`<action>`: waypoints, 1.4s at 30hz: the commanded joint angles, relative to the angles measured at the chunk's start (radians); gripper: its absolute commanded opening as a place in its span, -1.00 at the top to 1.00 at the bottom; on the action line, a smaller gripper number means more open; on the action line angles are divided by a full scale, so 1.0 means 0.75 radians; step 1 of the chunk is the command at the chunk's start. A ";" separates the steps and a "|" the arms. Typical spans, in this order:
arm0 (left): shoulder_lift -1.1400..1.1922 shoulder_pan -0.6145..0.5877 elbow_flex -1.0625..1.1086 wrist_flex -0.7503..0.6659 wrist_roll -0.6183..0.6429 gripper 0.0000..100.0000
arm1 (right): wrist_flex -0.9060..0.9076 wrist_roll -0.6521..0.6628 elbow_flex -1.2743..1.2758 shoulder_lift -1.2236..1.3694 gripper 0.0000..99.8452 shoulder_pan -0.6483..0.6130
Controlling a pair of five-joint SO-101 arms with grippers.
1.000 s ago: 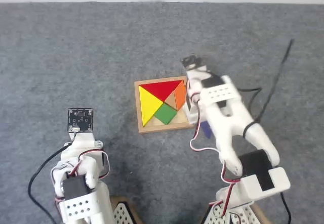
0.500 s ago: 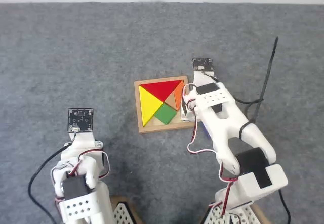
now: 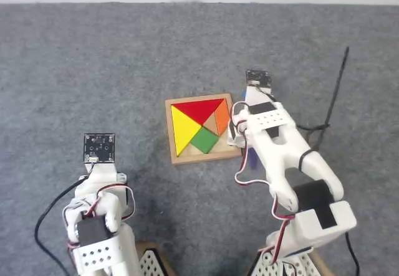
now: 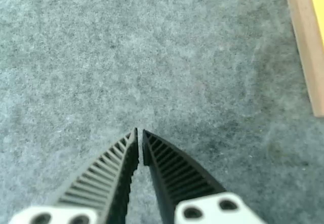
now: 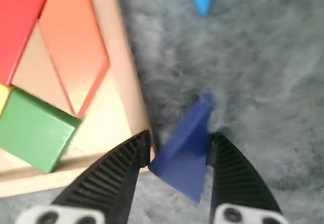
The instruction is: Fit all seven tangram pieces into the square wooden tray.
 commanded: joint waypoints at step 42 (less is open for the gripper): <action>-0.025 -0.004 -0.011 0.006 -0.012 0.97 | -0.064 -0.403 -0.448 0.185 0.95 -0.222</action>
